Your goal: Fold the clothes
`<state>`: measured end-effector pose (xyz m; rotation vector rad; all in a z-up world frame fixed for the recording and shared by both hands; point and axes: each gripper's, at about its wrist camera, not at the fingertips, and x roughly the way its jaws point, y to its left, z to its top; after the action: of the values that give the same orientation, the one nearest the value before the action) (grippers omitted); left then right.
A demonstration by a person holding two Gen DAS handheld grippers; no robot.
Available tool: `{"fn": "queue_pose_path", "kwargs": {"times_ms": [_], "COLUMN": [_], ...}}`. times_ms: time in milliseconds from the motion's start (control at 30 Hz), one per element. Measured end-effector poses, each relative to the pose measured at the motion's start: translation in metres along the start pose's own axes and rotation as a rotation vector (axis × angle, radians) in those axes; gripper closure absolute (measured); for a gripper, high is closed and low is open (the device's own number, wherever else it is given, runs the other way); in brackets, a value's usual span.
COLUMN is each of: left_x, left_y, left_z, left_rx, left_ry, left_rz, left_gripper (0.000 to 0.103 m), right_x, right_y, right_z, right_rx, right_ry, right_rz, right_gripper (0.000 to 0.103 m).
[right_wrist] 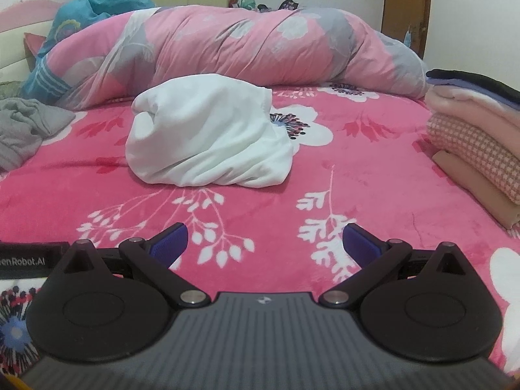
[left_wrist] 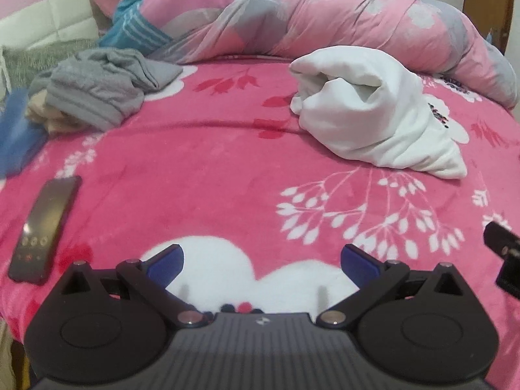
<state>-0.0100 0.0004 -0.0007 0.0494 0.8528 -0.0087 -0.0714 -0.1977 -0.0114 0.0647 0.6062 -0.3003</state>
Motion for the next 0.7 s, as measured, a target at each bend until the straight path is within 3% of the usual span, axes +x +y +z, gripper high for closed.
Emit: {"fn": "queue_pose_path", "kwargs": {"times_ms": [600,700], "left_x": [-0.003,-0.008], "left_y": [0.004,0.003], "left_z": [0.004,0.004], "left_rx": [-0.060,-0.066], "left_ry": [-0.025,-0.055], "left_rz": [-0.073,-0.052], "left_gripper": [0.004,0.004], "right_x": [0.000,0.000], "right_y": [0.000,-0.001], "right_z": [0.001,0.001], "right_rx": [0.007,0.007], "right_ry": [-0.009,-0.013], "right_rz": [-0.004,-0.001], "right_gripper": [0.001,0.001]}}
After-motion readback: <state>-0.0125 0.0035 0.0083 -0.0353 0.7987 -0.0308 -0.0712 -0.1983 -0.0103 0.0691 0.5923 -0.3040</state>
